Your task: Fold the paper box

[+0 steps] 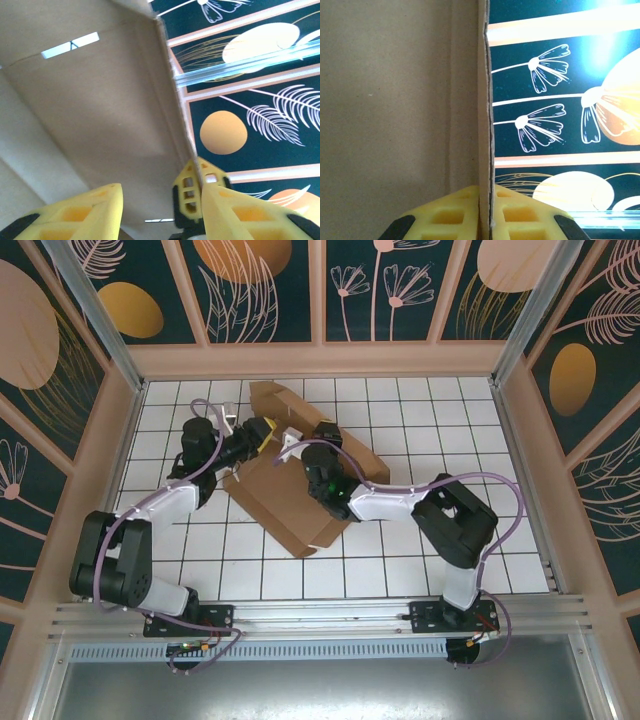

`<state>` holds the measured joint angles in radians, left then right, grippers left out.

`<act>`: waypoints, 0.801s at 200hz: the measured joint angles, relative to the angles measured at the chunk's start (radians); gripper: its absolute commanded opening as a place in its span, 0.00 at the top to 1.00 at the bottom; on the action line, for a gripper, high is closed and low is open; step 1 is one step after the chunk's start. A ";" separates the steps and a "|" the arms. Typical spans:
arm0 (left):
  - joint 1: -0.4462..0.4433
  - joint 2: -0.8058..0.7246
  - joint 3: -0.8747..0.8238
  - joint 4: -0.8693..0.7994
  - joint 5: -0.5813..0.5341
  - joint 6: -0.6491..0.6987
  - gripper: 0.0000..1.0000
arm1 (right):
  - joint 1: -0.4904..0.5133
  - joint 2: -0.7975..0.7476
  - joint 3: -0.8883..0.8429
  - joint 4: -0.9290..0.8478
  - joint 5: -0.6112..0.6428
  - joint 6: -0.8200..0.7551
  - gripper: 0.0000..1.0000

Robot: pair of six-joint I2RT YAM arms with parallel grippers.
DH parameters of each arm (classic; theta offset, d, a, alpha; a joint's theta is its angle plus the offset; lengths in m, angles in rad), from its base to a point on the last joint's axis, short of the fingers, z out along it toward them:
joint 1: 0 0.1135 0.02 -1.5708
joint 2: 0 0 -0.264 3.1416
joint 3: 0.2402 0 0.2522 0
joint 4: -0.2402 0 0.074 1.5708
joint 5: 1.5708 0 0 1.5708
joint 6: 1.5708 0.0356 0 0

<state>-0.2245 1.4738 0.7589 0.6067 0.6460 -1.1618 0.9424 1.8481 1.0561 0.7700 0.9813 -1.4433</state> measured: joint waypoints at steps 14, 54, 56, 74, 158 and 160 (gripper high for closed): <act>0.000 0.020 0.011 0.035 0.005 -0.009 0.53 | 0.000 0.015 -0.002 0.032 -0.004 -0.027 0.88; 0.000 0.101 0.071 0.124 0.026 -0.050 0.50 | 0.000 0.034 -0.002 0.089 -0.008 -0.071 0.88; 0.000 0.106 0.075 0.126 0.027 -0.052 0.50 | 0.000 0.034 -0.002 0.090 -0.007 -0.073 0.88; 0.000 0.143 0.106 0.149 0.031 -0.064 0.49 | 0.000 0.036 -0.002 0.101 -0.007 -0.079 0.88; 0.000 0.307 0.218 0.152 0.034 -0.093 0.55 | 0.018 0.061 -0.002 0.122 -0.007 -0.093 0.88; 0.000 0.311 0.220 0.153 0.034 -0.093 0.56 | 0.019 0.061 -0.002 0.122 -0.007 -0.093 0.88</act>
<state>-0.2245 1.7847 0.9794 0.7593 0.6800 -1.2549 0.9611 1.9095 1.0546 0.8921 0.9741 -1.5368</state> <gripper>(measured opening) 0.479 0.121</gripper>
